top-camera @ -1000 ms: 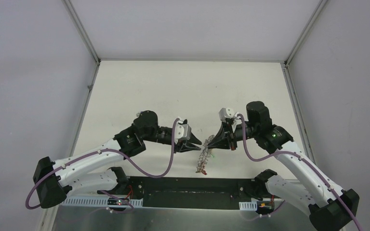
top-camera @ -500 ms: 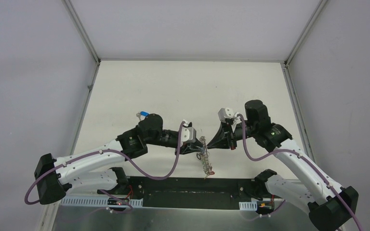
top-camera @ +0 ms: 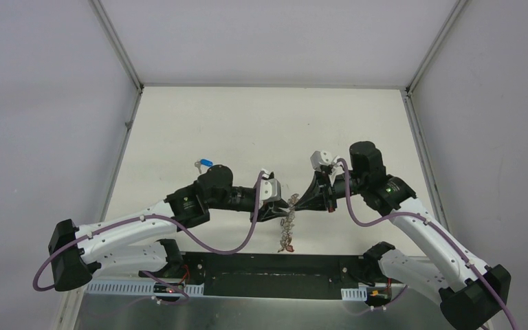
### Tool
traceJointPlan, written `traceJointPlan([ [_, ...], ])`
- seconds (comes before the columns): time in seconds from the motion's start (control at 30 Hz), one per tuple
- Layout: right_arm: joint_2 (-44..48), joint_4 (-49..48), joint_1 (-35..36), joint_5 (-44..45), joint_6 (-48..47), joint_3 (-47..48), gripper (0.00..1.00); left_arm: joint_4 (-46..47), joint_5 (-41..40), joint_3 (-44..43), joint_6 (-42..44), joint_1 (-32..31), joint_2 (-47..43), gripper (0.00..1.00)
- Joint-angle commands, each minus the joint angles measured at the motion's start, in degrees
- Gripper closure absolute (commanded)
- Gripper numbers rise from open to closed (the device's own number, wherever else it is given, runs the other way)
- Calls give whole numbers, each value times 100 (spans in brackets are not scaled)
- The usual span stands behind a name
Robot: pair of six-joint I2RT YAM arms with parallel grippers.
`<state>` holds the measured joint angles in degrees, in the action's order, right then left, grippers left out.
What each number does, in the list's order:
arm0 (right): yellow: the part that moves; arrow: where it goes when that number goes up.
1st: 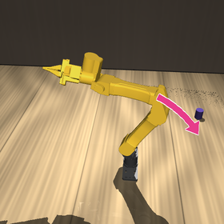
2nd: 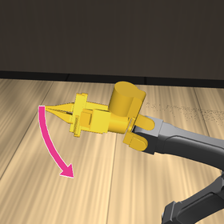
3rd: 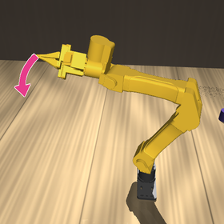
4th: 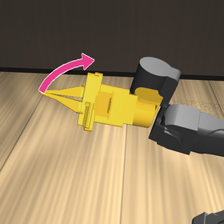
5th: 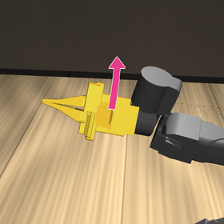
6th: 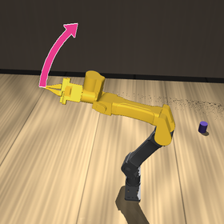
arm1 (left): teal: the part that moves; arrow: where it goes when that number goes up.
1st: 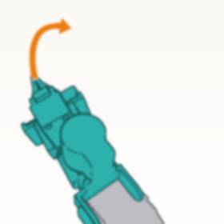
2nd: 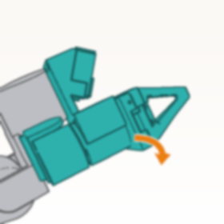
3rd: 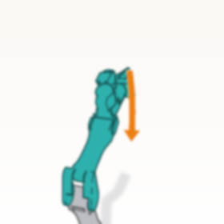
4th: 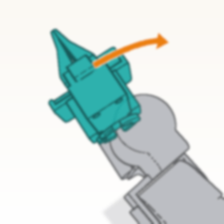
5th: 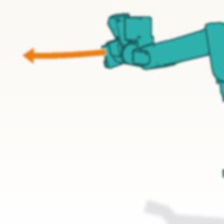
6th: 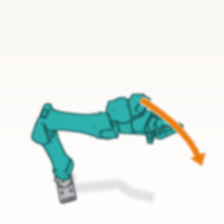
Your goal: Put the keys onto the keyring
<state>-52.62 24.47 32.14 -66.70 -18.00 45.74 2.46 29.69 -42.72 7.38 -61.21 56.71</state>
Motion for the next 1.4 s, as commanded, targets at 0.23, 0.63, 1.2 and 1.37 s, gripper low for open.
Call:
traceJointPlan([
  [0.23, 33, -443, 29, -429, 75, 318, 100, -79, -836, -27, -44, -76, -120, 65],
  [0.63, 167, -360, 29, -368, 112, 251, 100, 395, -264, -9, 41, -75, -102, 64],
  [1.2, 138, -416, 29, -212, 218, 283, 100, -99, 169, 212, -450, -485, -429, 70],
  [1.37, 145, -403, 27, -236, 244, 254, 100, -22, -268, 258, -437, -601, -274, 71],
])
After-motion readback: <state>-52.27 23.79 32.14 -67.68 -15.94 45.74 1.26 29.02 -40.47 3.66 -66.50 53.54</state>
